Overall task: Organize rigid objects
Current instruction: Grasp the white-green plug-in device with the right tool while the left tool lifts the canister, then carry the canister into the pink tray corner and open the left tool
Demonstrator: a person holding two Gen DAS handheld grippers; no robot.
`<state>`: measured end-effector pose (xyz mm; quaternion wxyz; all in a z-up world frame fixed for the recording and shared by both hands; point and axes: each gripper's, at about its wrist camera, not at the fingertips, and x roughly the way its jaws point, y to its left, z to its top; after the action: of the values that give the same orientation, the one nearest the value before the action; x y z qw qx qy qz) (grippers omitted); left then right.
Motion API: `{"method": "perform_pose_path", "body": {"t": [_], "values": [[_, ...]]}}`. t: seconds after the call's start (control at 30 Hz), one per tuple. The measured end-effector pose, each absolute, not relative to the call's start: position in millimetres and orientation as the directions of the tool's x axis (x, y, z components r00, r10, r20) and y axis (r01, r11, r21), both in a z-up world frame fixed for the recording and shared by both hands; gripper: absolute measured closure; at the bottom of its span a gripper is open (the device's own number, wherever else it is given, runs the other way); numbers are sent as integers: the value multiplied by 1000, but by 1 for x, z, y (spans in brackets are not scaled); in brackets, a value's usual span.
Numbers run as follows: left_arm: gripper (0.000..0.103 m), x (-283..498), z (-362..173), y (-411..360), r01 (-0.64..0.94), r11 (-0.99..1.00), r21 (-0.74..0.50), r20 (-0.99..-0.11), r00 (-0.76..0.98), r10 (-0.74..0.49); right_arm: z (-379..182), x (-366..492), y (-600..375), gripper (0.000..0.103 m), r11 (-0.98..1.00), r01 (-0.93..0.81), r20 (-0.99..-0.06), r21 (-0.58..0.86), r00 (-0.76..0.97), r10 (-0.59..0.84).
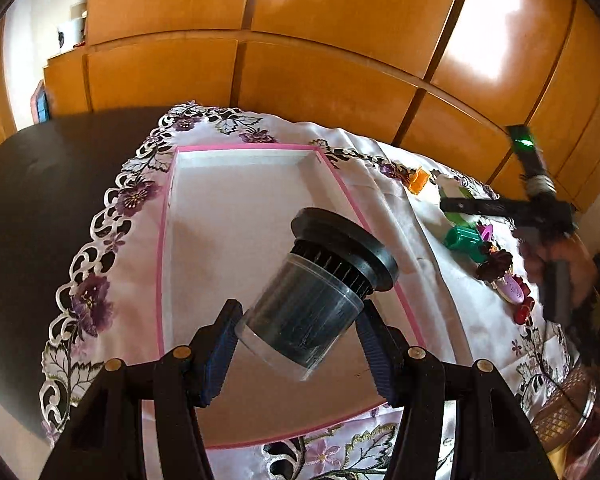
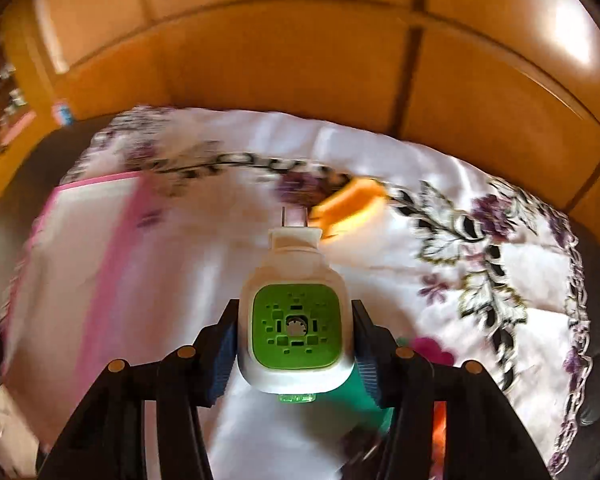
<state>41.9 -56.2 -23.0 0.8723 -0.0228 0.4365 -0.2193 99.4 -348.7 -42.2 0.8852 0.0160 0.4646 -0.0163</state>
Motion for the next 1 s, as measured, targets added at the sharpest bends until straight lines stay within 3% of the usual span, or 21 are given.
{"method": "perform_pose_path", "body": {"t": [0.17,0.47,1.0], "values": [[44,38,-27,-50,340,908,-246,-756,519,-399,-51,57,-311,50,994,-96,-835,54,542,98],[44,57,-29,-37,277,928,-251,-771,522,-364,-88,39,-301,51,991,-126,-855,-49,518,24],[44,199,-65,-50,163,977,-135,-840,504,-200,-91,39,-297,50,985,-154,-854,-76,519,15]]}}
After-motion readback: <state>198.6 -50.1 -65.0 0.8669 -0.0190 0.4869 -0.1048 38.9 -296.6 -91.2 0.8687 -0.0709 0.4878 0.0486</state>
